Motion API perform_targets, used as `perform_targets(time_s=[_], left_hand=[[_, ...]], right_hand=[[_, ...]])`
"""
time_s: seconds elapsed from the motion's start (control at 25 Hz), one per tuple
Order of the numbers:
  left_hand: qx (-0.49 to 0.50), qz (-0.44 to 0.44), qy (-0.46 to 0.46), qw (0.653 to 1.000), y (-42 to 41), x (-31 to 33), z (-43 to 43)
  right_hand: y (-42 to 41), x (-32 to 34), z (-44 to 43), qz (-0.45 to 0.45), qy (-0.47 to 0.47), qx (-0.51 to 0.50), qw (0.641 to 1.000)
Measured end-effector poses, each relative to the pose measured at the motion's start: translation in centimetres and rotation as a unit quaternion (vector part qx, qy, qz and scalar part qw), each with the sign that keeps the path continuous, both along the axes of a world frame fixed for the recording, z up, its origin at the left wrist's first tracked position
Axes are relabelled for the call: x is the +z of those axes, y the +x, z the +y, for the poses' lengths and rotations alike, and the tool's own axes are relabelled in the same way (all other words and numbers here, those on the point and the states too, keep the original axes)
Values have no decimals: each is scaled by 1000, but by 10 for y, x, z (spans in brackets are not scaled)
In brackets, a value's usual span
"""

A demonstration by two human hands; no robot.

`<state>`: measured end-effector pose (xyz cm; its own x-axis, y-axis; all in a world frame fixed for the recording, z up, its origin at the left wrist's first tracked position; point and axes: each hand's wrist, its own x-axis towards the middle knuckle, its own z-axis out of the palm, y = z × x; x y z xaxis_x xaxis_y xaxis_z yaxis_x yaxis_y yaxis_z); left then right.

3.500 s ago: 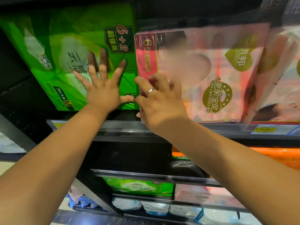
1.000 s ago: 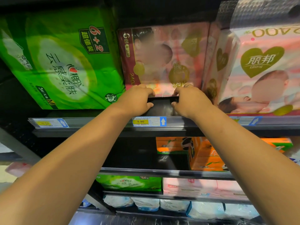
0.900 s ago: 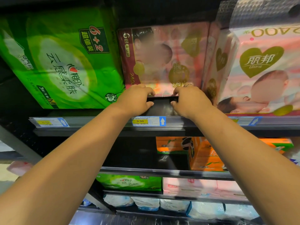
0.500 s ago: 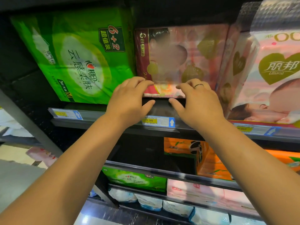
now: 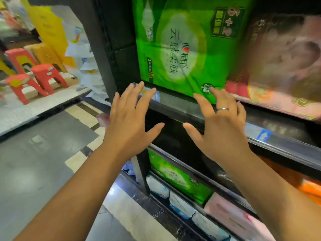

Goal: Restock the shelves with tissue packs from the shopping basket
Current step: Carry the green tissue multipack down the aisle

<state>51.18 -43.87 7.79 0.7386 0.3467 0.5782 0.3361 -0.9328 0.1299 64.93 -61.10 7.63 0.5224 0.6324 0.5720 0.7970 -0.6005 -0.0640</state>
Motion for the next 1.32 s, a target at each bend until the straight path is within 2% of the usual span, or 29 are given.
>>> perform_targets(time_s=[0.2,0.48,0.68,0.76,0.96,1.08,1.2,1.32], left_hand=[[119,13,-19,993,-114,-19,53],[233,33,-37,971,-288,-34,131],[306,43,-95,946,-389,-53,188],[329,19,-102,938,-423,-63,212],[441,16,-131,888,-493,-91,282],[472,25,-128,872,-524,-104,338],[508,25,-171,844,-545,-111,407],[545,21,-165,822,-568,-113,475]], right_hand=[[-83,-14,83,32,-28,88,995],[-229,-35,213,89,-22,195,976],[-317,-56,305,146,-69,273,948],[-346,-62,343,153,-75,307,936],[-406,-84,452,179,-118,363,907],[-439,-102,532,190,-127,408,884],[-468,-113,621,183,-162,442,863],[-491,-115,708,160,-202,470,844]])
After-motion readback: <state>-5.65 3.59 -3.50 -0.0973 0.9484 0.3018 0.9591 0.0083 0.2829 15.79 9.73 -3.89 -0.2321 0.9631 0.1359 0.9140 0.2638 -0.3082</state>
